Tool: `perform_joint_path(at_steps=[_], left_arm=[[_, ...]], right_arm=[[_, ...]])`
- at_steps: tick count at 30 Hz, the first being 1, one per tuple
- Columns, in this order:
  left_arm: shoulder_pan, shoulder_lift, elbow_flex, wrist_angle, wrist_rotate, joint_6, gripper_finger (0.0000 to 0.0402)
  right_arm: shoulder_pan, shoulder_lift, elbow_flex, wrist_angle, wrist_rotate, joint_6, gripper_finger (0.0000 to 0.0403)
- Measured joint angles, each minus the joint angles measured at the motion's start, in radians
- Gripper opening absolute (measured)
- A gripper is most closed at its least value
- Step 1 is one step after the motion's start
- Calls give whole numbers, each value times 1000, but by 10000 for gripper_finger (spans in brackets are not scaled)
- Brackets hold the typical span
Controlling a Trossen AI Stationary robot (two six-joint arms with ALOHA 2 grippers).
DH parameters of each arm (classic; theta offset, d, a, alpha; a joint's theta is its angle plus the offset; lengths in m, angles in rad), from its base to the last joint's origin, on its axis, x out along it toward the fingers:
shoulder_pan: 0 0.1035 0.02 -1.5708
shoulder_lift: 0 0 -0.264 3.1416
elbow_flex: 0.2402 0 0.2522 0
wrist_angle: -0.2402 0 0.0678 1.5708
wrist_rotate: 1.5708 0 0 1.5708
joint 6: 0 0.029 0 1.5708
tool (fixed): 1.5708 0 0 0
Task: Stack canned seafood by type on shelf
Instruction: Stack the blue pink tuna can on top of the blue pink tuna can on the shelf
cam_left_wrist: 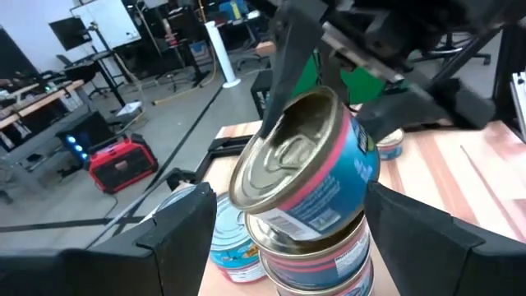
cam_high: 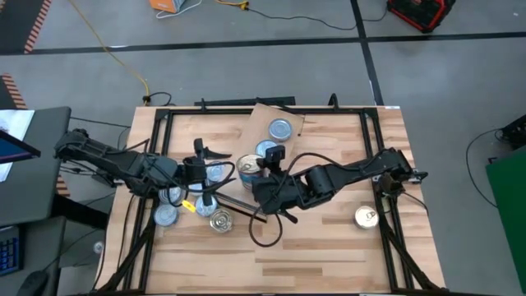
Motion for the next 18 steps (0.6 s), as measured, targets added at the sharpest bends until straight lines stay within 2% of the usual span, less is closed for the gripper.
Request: perform_joint_path(at_steps=[9,14,18], left_arm=[[1,1,0,-4,72,-31,295],[34,1,0,-5,154,-87,295],[52,1,0,0,172,-94,295]], right_arm=[[25,0,9,-31,-17,69,360],[38,-1,17,-72,-21,115,369],[51,-12,17,-71,-26,115,369]])
